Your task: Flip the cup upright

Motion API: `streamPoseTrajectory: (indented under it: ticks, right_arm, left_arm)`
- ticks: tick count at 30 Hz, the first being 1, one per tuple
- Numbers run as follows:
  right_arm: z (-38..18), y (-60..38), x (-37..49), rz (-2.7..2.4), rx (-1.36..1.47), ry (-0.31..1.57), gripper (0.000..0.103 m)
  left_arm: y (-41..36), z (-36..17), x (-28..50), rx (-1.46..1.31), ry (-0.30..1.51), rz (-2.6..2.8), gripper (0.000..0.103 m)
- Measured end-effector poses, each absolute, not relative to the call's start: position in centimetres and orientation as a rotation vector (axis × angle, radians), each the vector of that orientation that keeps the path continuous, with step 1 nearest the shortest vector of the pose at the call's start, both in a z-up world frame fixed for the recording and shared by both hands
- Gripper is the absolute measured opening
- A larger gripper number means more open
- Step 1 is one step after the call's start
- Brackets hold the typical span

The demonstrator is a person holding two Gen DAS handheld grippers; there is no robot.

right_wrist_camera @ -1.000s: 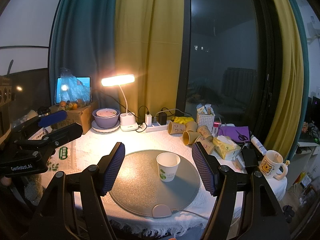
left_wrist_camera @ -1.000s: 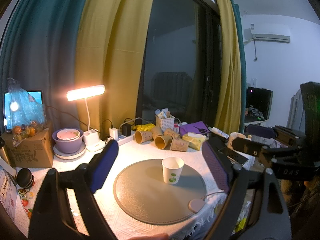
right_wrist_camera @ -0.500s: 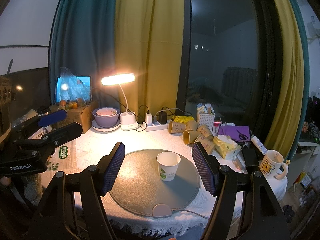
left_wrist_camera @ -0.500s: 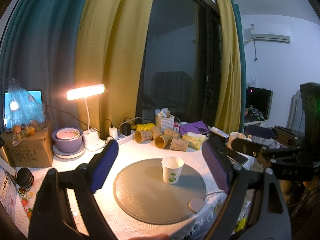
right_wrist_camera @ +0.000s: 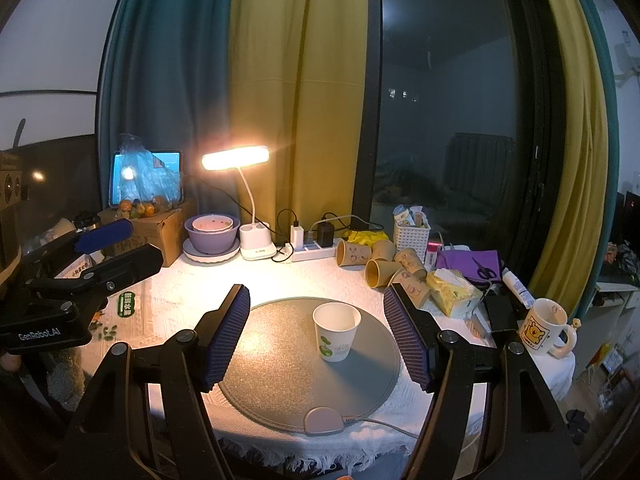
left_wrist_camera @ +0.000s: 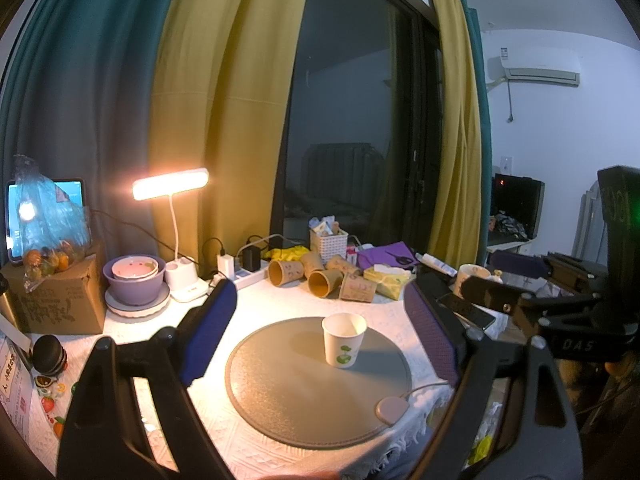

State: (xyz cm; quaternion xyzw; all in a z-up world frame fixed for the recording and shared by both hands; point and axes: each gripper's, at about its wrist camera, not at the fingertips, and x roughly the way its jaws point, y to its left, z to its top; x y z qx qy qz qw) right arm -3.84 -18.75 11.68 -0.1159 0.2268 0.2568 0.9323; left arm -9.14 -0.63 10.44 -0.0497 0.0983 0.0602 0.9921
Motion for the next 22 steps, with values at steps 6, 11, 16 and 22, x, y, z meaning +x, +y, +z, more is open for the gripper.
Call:
streamPoseTrajectory:
  ticks: [6, 11, 16, 22]
  right_arm:
    - [11.74, -18.77, -3.74, 0.525, -0.237, 0.465, 0.072]
    - [11.77, -18.77, -3.69, 0.526, -0.237, 0.465, 0.072]
    - [11.78, -18.77, -3.68, 0.525, -0.237, 0.465, 0.072]
    - [11.79, -18.75, -3.65, 0.525, -0.236, 0.467, 0.072]
  left_arm:
    - [-0.66, 10.43, -9.15, -0.099, 0.197, 0.120, 0.087]
    - [-0.64, 10.46, -9.13, -0.100, 0.197, 0.121, 0.087]
    - [-0.71, 10.45, -9.14, -0.099, 0.197, 0.121, 0.087]
    - [-1.45, 10.27, -9.48, -0.096, 0.192, 0.084, 0.087]
